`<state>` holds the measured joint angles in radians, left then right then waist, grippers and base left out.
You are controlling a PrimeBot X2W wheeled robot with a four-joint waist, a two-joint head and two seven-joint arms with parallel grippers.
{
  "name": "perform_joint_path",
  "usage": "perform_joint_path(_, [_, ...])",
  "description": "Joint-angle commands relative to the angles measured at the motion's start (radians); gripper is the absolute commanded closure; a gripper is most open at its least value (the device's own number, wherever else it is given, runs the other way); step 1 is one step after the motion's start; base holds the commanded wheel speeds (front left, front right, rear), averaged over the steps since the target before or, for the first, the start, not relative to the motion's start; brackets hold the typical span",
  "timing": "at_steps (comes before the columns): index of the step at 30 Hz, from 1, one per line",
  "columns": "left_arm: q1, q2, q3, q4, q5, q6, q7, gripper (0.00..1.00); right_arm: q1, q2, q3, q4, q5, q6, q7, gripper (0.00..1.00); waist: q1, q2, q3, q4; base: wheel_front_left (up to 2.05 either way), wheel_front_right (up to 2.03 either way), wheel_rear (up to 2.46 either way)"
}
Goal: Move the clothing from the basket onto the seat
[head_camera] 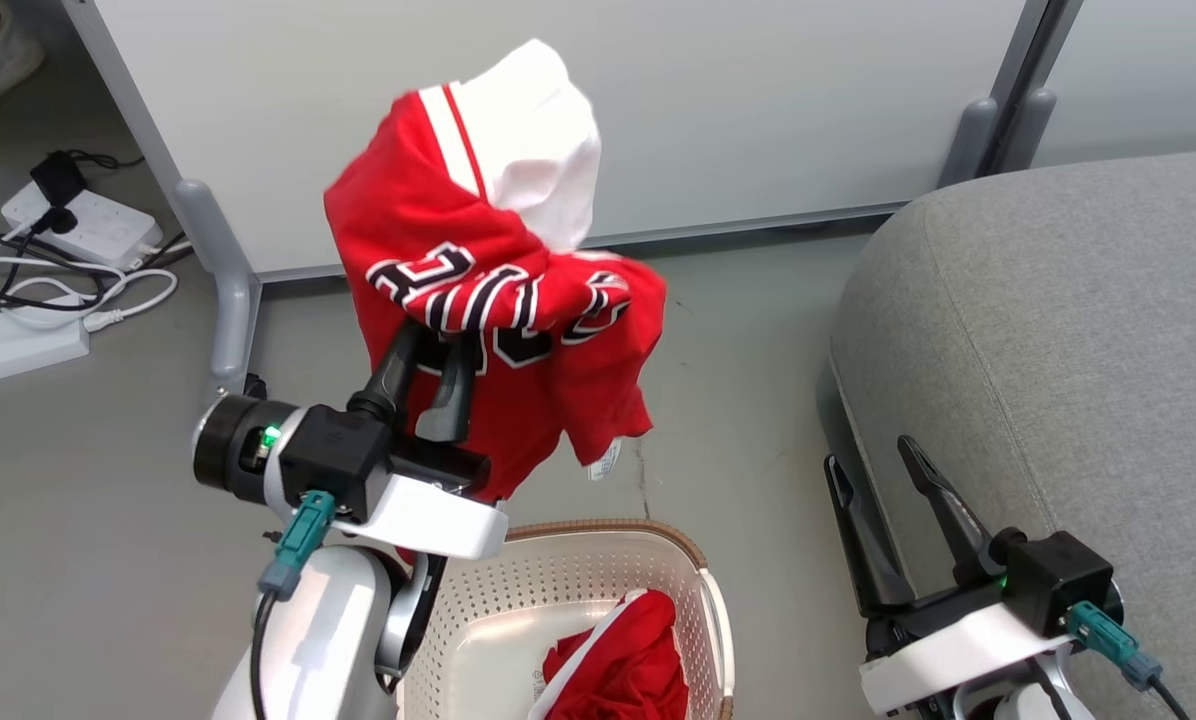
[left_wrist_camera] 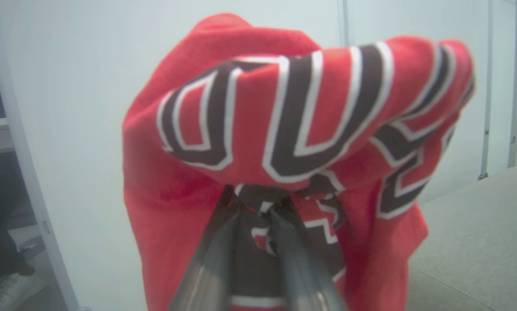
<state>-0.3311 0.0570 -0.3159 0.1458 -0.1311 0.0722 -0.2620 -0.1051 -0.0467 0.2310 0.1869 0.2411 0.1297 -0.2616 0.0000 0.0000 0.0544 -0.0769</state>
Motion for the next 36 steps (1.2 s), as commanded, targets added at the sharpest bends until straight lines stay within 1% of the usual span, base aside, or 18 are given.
perform_joint_path(1, [0.008, 0.003, 0.006, -0.022, 0.005, -0.004, -0.004, 1.0, 0.013, -0.007, -0.002, 0.001, -0.003, 0.002, -0.005, 0.0, 0.0, 0.0, -0.006, 0.0, 0.0, 0.0, 0.0])
perform_joint_path(7, [-0.001, -0.003, 0.008, -0.177, 0.005, -0.018, -0.003, 1.0, 0.017, -0.007, 0.004, 0.0, -0.007, 0.002, -0.005, 0.0, 0.0, 0.0, -0.005, -0.002, 0.0, 0.0, 0.0])
perform_joint_path(11, [-0.013, -0.005, 0.007, -0.27, 0.002, -0.015, -0.003, 1.0, 0.027, -0.007, 0.005, 0.001, -0.011, 0.002, -0.005, 0.0, 0.0, 0.0, -0.009, -0.002, 0.0, 0.0, 0.0])
perform_joint_path(17, [-0.013, -0.006, -0.026, -0.331, -0.005, -0.021, -0.003, 1.0, 0.033, -0.007, 0.001, 0.011, -0.004, 0.002, -0.005, 0.0, 0.0, 0.0, -0.024, -0.004, 0.0, 0.0, 0.0])
perform_joint_path(19, [-0.002, -0.006, -0.054, -0.324, -0.015, -0.03, -0.003, 1.0, 0.032, -0.006, 0.001, 0.014, -0.001, 0.002, -0.005, 0.0, 0.0, 0.0, -0.026, -0.006, 0.0, 0.0, 0.0])
perform_joint_path(21, [0.015, -0.006, -0.091, -0.289, -0.007, -0.046, -0.003, 1.0, 0.028, -0.007, 0.007, 0.019, 0.001, 0.002, -0.005, 0.0, 0.0, 0.0, -0.029, -0.012, 0.0, 0.0, 0.0])
perform_joint_path(28, [0.043, -0.005, -0.204, -0.164, -0.029, -0.076, -0.003, 1.0, 0.027, -0.007, 0.027, 0.022, -0.006, 0.002, -0.005, 0.0, 0.0, 0.0, -0.029, -0.04, 0.0, 0.0, 0.0])
perform_joint_path(31, [0.042, -0.005, -0.206, -0.143, -0.049, -0.07, -0.003, 1.0, 0.028, -0.007, 0.016, 0.025, -0.009, 0.002, -0.005, 0.0, 0.0, 0.0, -0.028, -0.045, 0.0, 0.0, 0.0])
perform_joint_path(36, [0.023, -0.005, -0.194, -0.124, -0.044, -0.06, -0.003, 1.0, 0.036, -0.007, 0.006, 0.02, -0.012, 0.002, -0.005, 0.0, 0.0, 0.0, -0.028, -0.05, 0.0, 0.0, 0.0])
